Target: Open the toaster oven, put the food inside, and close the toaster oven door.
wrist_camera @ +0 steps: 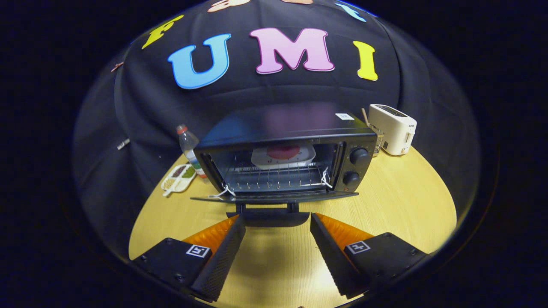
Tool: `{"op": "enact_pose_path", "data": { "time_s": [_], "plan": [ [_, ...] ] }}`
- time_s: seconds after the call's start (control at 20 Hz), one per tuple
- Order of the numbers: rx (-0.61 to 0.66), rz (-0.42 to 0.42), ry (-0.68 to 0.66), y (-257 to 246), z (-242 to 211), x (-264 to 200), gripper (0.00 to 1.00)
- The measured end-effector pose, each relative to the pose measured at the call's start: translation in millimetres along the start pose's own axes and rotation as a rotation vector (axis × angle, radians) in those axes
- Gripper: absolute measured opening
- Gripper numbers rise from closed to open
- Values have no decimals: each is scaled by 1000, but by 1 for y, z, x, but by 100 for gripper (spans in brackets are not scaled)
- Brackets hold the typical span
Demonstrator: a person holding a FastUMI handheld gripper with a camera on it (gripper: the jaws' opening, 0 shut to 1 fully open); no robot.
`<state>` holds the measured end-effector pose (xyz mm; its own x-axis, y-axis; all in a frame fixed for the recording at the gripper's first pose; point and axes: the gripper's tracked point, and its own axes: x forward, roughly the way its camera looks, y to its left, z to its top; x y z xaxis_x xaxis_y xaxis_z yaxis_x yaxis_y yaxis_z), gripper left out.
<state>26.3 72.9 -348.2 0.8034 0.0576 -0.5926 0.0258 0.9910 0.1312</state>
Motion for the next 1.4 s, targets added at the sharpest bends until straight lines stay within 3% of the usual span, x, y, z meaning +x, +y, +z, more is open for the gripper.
{"op": "enact_pose_path", "data": {
  "time_s": [0.15,0.25,0.35,0.6,0.75,0.9,1.1,1.4],
  "plan": [
    [-18,-23,20,-26,1,-5,99],
    [34,-10,164,-27,-52,1,98],
    [36,3,214,-21,-75,23,99],
    [-43,38,156,-2,-56,46,99],
    [3,81,92,3,-33,28,99],
    [-33,112,-6,-10,5,-5,99],
    [-37,209,-294,-20,116,-89,98],
    [-96,129,-449,-85,175,-174,98]
  ]
}}
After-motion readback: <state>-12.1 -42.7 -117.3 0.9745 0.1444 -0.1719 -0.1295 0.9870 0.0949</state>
